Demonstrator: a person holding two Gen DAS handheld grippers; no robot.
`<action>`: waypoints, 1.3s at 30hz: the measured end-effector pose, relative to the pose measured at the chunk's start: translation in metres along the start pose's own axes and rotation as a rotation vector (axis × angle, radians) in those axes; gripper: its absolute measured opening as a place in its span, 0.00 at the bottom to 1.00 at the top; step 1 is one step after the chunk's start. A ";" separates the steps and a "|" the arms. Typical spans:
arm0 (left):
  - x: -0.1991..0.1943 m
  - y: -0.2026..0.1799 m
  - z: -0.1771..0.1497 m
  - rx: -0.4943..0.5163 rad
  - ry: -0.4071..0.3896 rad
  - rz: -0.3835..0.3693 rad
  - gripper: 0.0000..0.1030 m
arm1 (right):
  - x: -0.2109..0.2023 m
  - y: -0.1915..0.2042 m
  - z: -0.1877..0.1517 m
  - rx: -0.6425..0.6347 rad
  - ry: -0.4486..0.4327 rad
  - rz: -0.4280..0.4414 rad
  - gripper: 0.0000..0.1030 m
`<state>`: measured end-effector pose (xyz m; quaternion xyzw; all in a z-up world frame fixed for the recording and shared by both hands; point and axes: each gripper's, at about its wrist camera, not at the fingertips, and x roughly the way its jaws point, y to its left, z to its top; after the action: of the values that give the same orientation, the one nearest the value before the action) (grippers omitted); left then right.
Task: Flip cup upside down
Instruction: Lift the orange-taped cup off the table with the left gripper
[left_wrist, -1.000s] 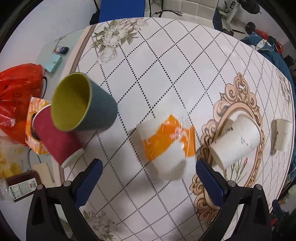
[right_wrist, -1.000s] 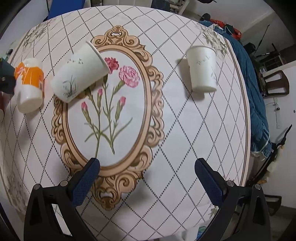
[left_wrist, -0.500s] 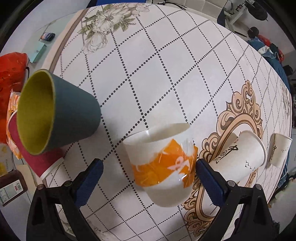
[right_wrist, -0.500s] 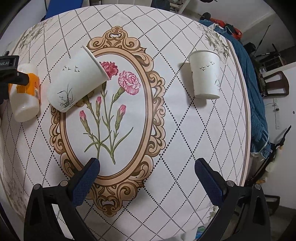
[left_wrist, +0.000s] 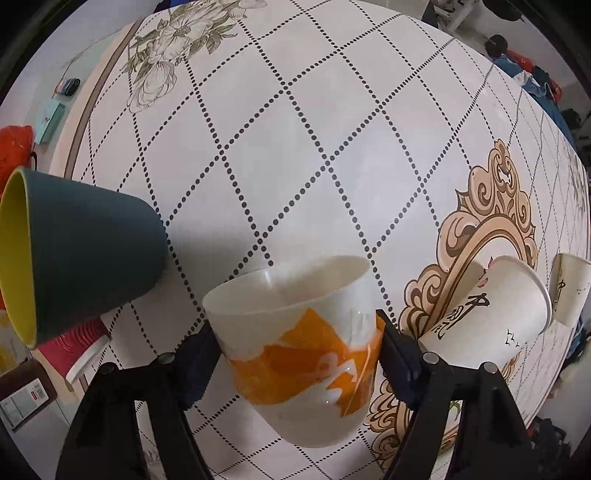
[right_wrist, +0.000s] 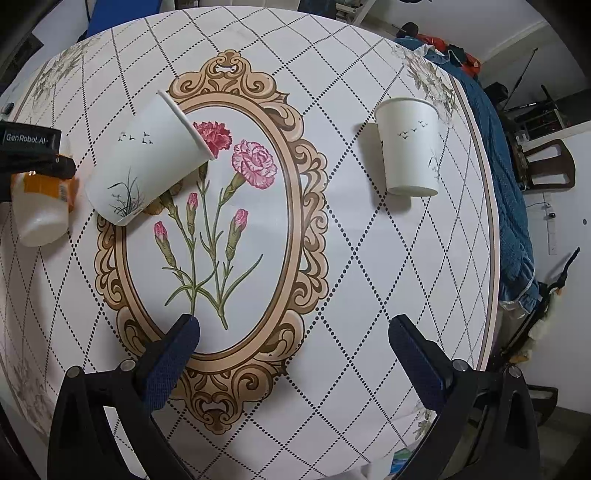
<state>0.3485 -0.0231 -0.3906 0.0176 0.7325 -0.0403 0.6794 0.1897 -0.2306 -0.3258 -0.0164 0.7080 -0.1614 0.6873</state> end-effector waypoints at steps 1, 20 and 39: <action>0.001 -0.002 -0.001 0.009 -0.004 0.009 0.73 | 0.001 0.001 0.000 0.000 0.001 -0.001 1.00; -0.049 -0.022 -0.116 0.083 0.008 -0.048 0.72 | 0.007 -0.015 -0.042 0.013 0.028 0.060 1.00; 0.015 -0.120 -0.209 0.173 0.101 -0.036 0.72 | 0.036 -0.055 -0.129 -0.013 0.081 0.133 1.00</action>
<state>0.1303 -0.1259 -0.3856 0.0649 0.7596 -0.1148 0.6368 0.0502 -0.2648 -0.3464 0.0326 0.7357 -0.1113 0.6672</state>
